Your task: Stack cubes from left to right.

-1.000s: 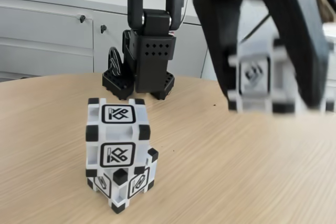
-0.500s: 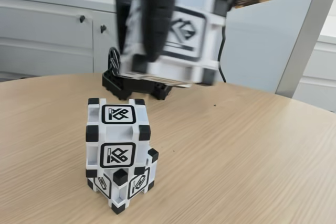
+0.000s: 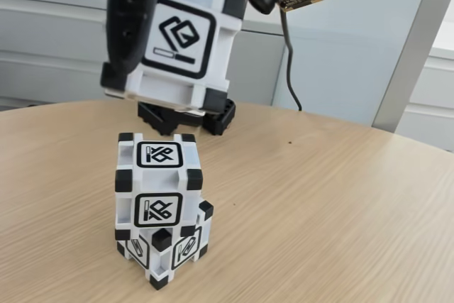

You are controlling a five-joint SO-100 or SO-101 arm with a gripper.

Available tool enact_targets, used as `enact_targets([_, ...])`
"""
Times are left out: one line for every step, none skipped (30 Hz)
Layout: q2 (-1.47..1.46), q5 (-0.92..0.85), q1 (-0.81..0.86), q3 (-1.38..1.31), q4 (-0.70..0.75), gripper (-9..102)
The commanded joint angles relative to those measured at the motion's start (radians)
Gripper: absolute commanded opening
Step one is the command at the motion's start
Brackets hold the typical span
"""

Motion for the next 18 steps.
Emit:
enact_targets([0.025, -0.011, 0.003, 0.034, 0.002, 15])
enact_targets([0.025, -0.014, 0.003, 0.058, 0.002, 15])
enact_targets([0.034, -0.017, 0.003, 0.081, 0.002, 15])
enact_targets([0.043, -0.021, 0.003, 0.101, 0.002, 15])
enact_targets([0.044, -0.021, 0.003, 0.117, 0.002, 14])
enact_targets([0.044, -0.023, 0.003, 0.124, 0.003, 14])
enact_targets([0.044, -0.029, 0.003, 0.129, 0.003, 14])
enact_targets([0.044, -0.031, 0.003, 0.129, 0.003, 14])
enact_targets([0.044, -0.031, 0.003, 0.13, 0.003, 14])
enact_targets([0.044, -0.029, 0.005, 0.13, 0.005, 14])
enact_targets([0.046, -0.029, 0.005, 0.13, 0.005, 14])
enact_targets([0.046, -0.031, 0.006, 0.13, 0.006, 14])
enact_targets([0.046, -0.031, 0.006, 0.13, 0.011, 14])
enact_targets([0.046, -0.04, 0.006, 0.13, 0.023, 14])
enact_targets([0.046, -0.049, 0.006, 0.13, 0.041, 14])
enact_targets([0.046, -0.055, 0.006, 0.13, 0.064, 14])
enact_targets([0.046, -0.064, 0.005, 0.13, 0.086, 14])
enact_targets([0.046, -0.072, 0.005, 0.13, 0.104, 13])
